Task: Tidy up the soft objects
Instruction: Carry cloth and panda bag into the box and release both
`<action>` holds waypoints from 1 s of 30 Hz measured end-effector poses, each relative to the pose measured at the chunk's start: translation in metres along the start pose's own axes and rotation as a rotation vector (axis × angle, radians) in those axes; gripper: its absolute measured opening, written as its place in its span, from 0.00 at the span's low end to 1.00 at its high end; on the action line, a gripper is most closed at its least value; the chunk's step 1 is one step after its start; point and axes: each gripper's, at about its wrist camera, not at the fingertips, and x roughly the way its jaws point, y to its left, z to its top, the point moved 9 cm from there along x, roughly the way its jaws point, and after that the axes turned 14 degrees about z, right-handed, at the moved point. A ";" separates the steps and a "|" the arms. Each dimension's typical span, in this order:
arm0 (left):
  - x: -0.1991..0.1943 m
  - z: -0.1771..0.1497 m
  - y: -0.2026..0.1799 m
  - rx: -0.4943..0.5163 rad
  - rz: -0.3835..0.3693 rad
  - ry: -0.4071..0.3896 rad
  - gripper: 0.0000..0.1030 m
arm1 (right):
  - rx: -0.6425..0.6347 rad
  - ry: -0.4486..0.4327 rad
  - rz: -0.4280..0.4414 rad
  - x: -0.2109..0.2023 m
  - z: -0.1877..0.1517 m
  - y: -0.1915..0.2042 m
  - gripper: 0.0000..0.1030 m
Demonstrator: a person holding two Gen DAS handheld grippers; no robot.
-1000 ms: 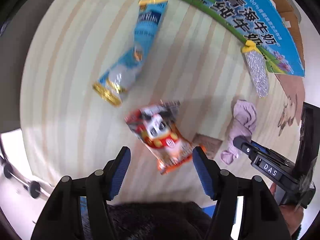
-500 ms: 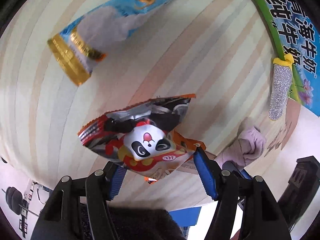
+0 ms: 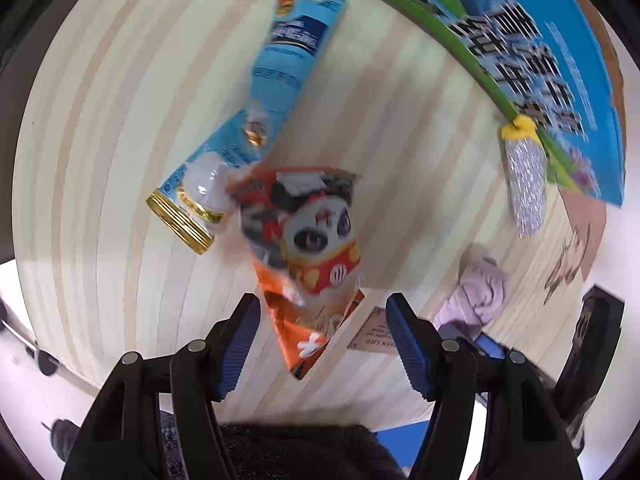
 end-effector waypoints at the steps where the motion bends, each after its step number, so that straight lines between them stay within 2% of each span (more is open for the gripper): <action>1: 0.003 0.004 0.001 -0.009 0.006 0.008 0.62 | 0.008 -0.003 0.005 0.000 0.002 -0.002 0.50; 7: 0.036 0.013 -0.013 0.035 0.149 0.042 0.62 | 0.041 -0.011 -0.005 0.006 0.007 -0.012 0.50; 9: 0.032 0.019 -0.019 0.036 0.163 -0.005 0.62 | 0.043 -0.017 -0.014 0.009 0.007 -0.014 0.49; 12: 0.028 0.018 -0.040 0.108 0.205 -0.061 0.41 | 0.037 -0.036 -0.021 0.011 0.005 -0.012 0.44; 16: 0.026 0.007 -0.056 0.228 0.243 -0.106 0.36 | 0.002 -0.075 0.011 -0.002 0.000 -0.005 0.42; 18: 0.018 -0.003 -0.069 0.250 0.224 -0.112 0.36 | -0.020 -0.092 0.037 -0.013 -0.002 0.006 0.42; 20: -0.003 -0.013 -0.079 0.266 0.186 -0.131 0.36 | -0.043 -0.109 0.068 -0.029 -0.001 0.017 0.42; 25: -0.099 -0.013 -0.095 0.344 0.096 -0.261 0.36 | -0.129 -0.192 0.156 -0.102 0.016 0.059 0.42; 27: -0.135 0.005 -0.111 0.377 0.065 -0.287 0.36 | -0.169 -0.226 0.182 -0.134 0.032 0.081 0.42; 30: -0.178 0.051 -0.100 0.428 0.083 -0.323 0.36 | -0.240 -0.265 0.187 -0.169 0.066 0.112 0.42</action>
